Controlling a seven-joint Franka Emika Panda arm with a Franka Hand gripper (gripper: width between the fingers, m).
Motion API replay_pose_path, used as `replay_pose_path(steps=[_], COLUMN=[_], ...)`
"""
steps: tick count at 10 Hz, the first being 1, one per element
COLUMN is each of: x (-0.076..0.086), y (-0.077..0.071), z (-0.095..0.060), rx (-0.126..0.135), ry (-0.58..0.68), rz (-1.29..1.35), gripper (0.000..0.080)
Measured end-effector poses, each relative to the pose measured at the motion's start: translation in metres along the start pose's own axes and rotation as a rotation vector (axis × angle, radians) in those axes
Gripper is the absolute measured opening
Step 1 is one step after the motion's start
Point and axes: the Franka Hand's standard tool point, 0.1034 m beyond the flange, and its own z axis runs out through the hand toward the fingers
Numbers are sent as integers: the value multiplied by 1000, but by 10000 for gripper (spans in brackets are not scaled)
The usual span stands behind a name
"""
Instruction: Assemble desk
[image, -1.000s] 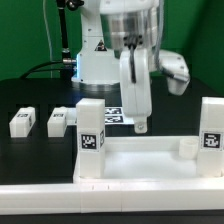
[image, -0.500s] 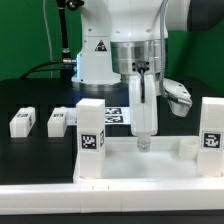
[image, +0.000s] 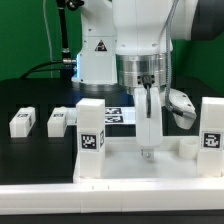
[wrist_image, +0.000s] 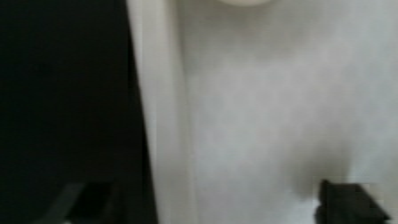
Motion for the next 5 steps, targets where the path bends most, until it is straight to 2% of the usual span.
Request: replay_pose_path(steps=[2,3,4,5], x=[0,0,0,0], y=[3,8,10,11], z=[1,4,4,4], rx=[-9,-28,-35,-35], ry=[-1,-3,-4,-4], rz=[0,0,-11,-18], gripper=[232,232,69,69])
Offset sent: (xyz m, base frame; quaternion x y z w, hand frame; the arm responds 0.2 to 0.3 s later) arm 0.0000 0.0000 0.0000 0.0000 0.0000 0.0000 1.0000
